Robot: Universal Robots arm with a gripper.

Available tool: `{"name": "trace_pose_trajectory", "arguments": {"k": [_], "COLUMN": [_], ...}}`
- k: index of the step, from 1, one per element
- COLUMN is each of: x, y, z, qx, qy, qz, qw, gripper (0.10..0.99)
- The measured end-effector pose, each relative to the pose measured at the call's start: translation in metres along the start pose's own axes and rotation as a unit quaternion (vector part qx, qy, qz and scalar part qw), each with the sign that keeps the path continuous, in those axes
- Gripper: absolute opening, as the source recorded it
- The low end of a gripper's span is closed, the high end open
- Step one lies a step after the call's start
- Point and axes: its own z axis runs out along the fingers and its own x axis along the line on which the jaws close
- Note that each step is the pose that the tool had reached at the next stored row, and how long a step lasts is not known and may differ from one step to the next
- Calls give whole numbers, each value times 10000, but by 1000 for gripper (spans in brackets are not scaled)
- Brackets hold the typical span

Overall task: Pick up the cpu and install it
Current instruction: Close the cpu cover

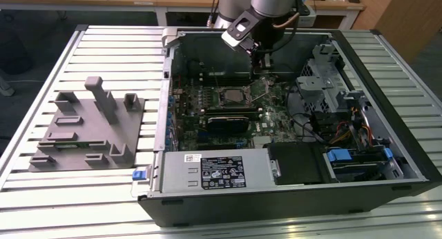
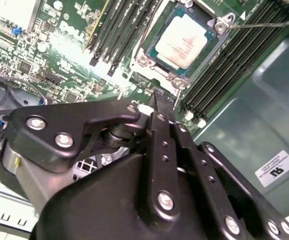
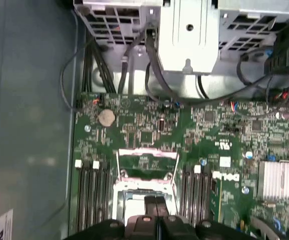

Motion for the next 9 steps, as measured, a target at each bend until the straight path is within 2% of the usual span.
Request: {"name": "trace_pose_trajectory", "arguments": {"k": [9], "x": [-5], "y": [102], "z": [17], "qx": [0], "qy": [0], "qz": [-4], "qw": [10000], "gripper": [106]}}
